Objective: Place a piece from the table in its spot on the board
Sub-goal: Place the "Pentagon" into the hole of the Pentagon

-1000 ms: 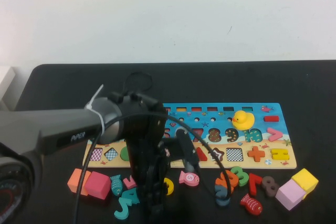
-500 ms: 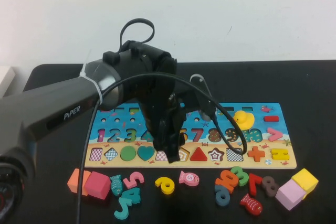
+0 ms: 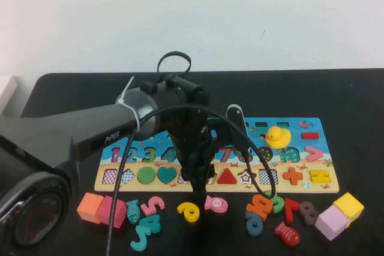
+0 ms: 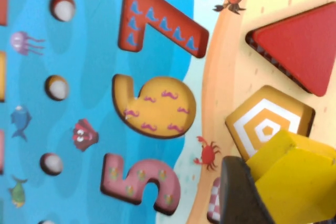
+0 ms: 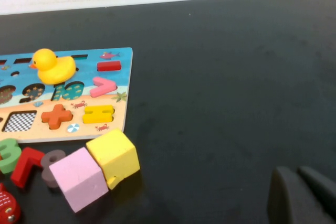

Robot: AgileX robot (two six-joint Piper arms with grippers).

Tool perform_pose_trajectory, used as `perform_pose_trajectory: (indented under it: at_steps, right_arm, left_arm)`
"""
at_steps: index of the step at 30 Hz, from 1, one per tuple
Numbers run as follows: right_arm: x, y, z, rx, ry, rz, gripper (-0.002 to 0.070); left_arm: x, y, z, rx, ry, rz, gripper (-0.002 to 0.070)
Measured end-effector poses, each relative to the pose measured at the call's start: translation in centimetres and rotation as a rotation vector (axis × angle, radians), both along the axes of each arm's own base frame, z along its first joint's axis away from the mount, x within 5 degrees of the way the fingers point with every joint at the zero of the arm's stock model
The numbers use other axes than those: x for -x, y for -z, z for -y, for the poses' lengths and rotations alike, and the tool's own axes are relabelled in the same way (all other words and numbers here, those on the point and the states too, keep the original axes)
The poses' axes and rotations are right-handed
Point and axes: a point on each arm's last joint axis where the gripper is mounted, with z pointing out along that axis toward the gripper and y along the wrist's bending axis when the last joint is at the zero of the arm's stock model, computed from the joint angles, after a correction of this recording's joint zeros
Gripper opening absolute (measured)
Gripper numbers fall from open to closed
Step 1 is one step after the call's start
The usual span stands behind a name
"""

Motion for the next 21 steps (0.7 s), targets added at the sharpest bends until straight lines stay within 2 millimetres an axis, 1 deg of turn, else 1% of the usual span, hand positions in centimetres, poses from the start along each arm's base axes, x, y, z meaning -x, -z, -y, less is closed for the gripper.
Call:
perform_pose_trajectory:
  at_steps: [6, 12, 21]
  right_arm:
    - [0.0, 0.0, 0.0, 0.0, 0.0, 0.0, 0.0019]
    - [0.0, 0.0, 0.0, 0.0, 0.0, 0.0, 0.0019]
    - [0.0, 0.0, 0.0, 0.0, 0.0, 0.0, 0.0019]
  left_arm:
    - [-0.27, 0.77, 0.18, 0.002, 0.011, 0.01, 0.0312]
    - [-0.4, 0.79, 0.45, 0.023, 0.045, 0.03, 0.0312]
    - [-0.35, 1.09, 0.82, 0.064, 0.029, 0.011, 0.0312]
